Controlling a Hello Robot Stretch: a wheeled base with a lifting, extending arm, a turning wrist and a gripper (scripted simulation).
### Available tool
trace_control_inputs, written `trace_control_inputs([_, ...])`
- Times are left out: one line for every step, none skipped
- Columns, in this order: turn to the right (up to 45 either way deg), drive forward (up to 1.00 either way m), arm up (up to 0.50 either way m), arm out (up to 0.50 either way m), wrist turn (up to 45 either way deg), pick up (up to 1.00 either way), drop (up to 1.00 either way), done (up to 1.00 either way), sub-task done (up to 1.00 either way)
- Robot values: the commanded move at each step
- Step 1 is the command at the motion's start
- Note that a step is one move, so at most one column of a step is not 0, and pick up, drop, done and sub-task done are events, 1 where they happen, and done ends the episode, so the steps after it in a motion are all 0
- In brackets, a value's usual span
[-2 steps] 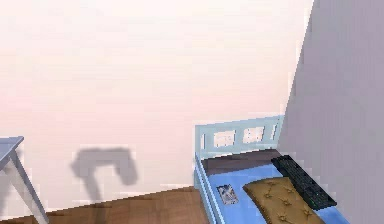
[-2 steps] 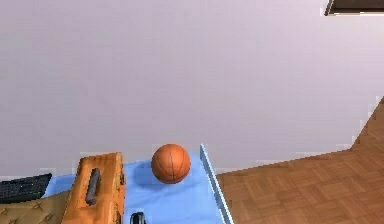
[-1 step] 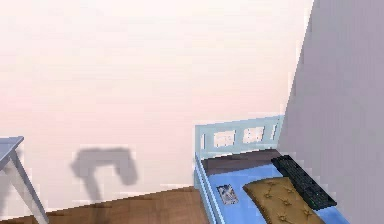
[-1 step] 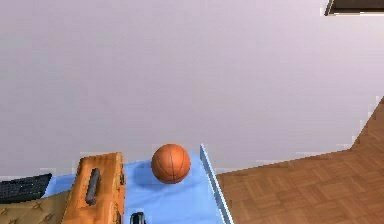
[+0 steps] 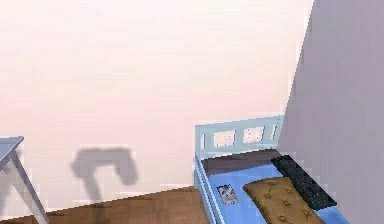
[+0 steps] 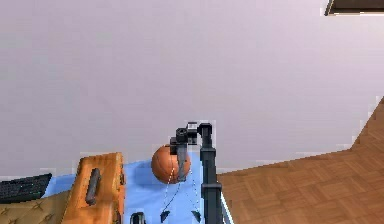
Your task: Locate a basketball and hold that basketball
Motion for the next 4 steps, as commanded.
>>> trace_control_inputs([0.0,0.00,0.00,0.00,45.0,0.00,0.00,0.00,0.00])
trace_control_inputs([0.0,0.00,0.00,0.00,45.0,0.00,0.00,0.00,0.00])
trace_control_inputs([0.0,0.00,0.00,0.00,45.0,0.00,0.00,0.00,0.00])
trace_control_inputs([0.0,0.00,0.00,0.00,18.0,0.00,0.00,0.00,0.00])
